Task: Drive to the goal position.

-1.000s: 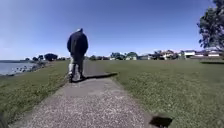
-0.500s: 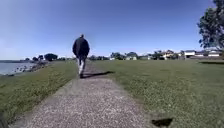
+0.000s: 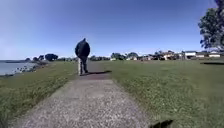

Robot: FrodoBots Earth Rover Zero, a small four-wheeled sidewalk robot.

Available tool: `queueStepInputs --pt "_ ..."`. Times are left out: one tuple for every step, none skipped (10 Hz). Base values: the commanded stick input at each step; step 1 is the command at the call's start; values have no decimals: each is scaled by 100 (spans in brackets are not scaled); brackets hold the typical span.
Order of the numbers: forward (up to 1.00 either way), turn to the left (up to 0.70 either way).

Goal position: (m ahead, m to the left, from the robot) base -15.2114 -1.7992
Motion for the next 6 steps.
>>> queueStepInputs --pt "70 0" --pt "70 0" --pt "70 0" --pt "70 9" --pt "70 24" --pt "70 5"
